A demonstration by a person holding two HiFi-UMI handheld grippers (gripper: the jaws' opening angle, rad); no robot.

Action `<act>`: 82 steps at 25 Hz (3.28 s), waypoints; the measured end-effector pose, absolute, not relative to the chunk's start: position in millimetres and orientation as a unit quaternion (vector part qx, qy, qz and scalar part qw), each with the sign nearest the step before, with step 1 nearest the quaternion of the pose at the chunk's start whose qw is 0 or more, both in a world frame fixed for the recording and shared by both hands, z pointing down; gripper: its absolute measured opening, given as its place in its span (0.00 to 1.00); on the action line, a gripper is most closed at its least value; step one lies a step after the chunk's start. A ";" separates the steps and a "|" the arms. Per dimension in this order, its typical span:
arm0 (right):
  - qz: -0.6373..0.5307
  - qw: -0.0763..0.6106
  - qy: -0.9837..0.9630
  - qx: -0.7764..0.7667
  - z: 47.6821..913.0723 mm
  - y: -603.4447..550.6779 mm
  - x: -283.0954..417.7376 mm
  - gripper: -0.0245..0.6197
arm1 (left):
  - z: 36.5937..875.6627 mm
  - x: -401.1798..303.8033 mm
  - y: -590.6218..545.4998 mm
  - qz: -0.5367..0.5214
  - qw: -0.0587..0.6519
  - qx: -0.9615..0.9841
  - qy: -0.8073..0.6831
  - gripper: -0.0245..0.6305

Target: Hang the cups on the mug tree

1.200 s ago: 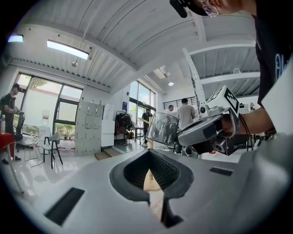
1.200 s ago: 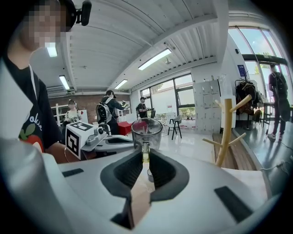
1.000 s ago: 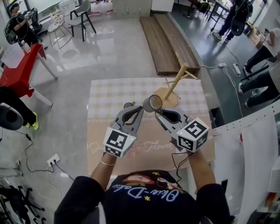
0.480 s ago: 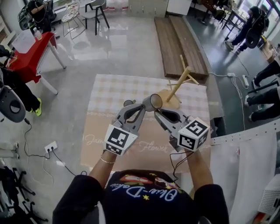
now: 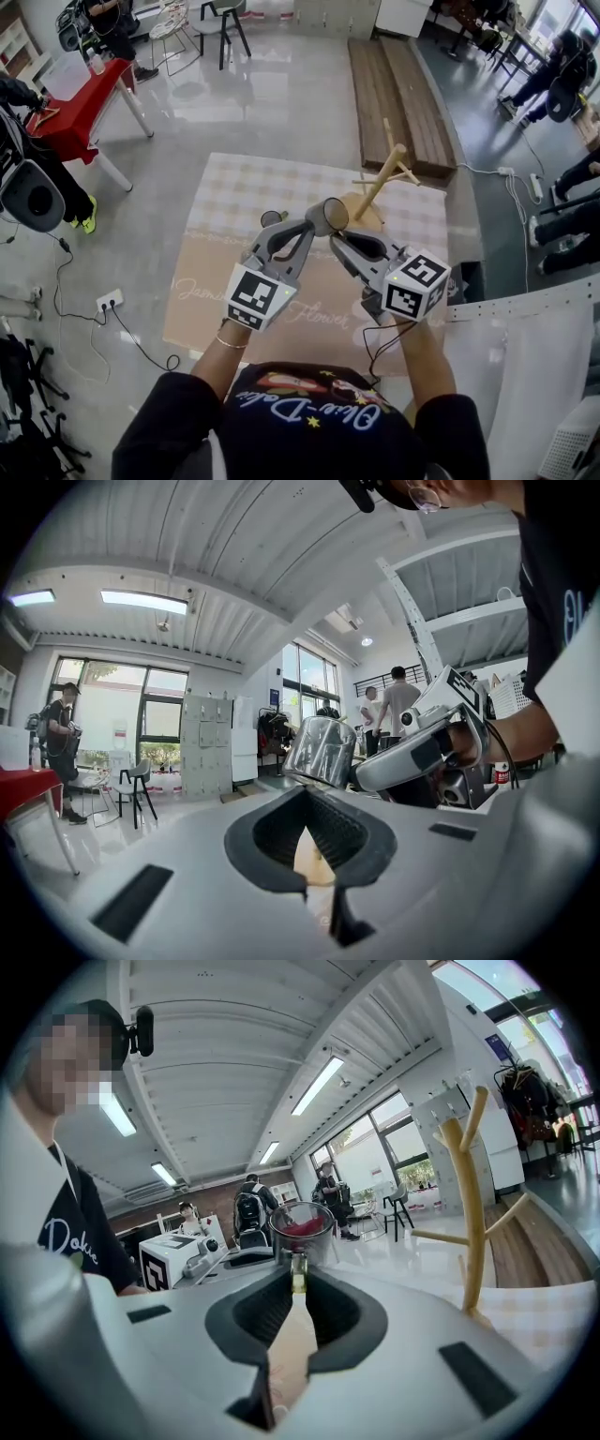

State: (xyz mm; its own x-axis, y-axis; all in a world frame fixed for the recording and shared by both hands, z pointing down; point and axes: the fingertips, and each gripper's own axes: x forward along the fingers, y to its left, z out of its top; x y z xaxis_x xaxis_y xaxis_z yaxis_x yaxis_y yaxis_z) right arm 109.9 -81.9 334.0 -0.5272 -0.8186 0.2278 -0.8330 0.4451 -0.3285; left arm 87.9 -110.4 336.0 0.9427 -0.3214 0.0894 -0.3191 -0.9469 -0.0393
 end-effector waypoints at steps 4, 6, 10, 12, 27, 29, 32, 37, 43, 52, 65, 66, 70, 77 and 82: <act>0.210 0.008 -0.853 0.477 333.7 -80.0 115.7 0.11 | 335.4 94.4 -109.3 -0.051 0.013 -0.984 0.169 0.04; 0.211 0.008 -0.855 0.474 335.0 -79.8 118.2 0.11 | 336.2 96.8 -109.2 -0.054 0.014 -0.984 0.170 0.04; 0.213 0.006 -0.858 0.467 335.9 -80.5 122.5 0.11 | 336.6 100.5 -110.4 -0.059 0.015 -0.983 0.173 0.04; 0.216 0.001 -0.859 0.464 336.2 -81.3 124.2 0.11 | 336.8 102.1 -111.8 -0.061 0.012 -0.983 0.174 0.04; 0.246 -0.026 -0.859 0.448 352.3 -92.8 129.4 0.11 | 351.2 107.2 -123.7 -0.082 0.005 -0.979 0.185 0.04; 0.248 -0.027 -0.859 0.447 352.9 -95.0 129.7 0.11 | 351.7 107.4 -125.8 -0.082 0.003 -0.979 0.186 0.04; 0.252 -0.030 -0.859 0.445 354.4 -98.7 129.9 0.11 | 353.6 107.6 -129.5 -0.085 0.002 -0.978 0.188 0.04; 0.262 -0.039 -0.857 0.441 360.6 -102.5 131.9 0.11 | 360.2 109.9 -132.9 -0.093 -0.001 -0.977 0.190 0.04; 0.276 -0.058 -0.855 0.435 365.0 -104.5 133.2 0.11 | 363.7 111.8 -135.4 -0.099 -0.003 -0.976 0.192 0.04; 0.289 -0.076 -0.852 0.430 367.8 -106.0 137.9 0.11 | 366.1 117.3 -138.0 -0.106 -0.005 -0.975 0.194 0.04; 0.313 -0.106 -0.842 0.426 376.8 -111.4 146.1 0.11 | 374.5 125.8 -143.8 -0.114 -0.013 -0.974 0.196 0.04; 0.316 -0.110 -0.841 0.425 377.7 -112.2 147.0 0.11 | 375.2 126.7 -144.5 -0.115 -0.014 -0.974 0.197 0.04; 0.323 -0.117 -0.838 0.424 381.4 -115.0 150.5 0.11 | 378.6 130.1 -146.8 -0.119 -0.016 -0.973 0.197 0.04; 0.333 -0.131 -0.832 0.424 385.6 -119.4 156.1 0.11 | 381.8 135.2 -150.5 -0.125 -0.014 -0.973 0.195 0.04; 0.341 -0.144 -0.826 0.424 387.5 -121.0 159.4 0.11 | 382.9 138.7 -152.4 -0.129 -0.013 -0.972 0.194 0.04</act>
State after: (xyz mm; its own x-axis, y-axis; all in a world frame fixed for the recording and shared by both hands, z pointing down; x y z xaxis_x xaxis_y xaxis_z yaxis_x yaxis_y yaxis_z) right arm 159.4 -121.0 387.5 -0.5981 -0.7998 0.0508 -0.6033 0.4076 -0.6855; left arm 138.7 -152.4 382.9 0.8917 -0.3732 0.2560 -0.3797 -0.9248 -0.0257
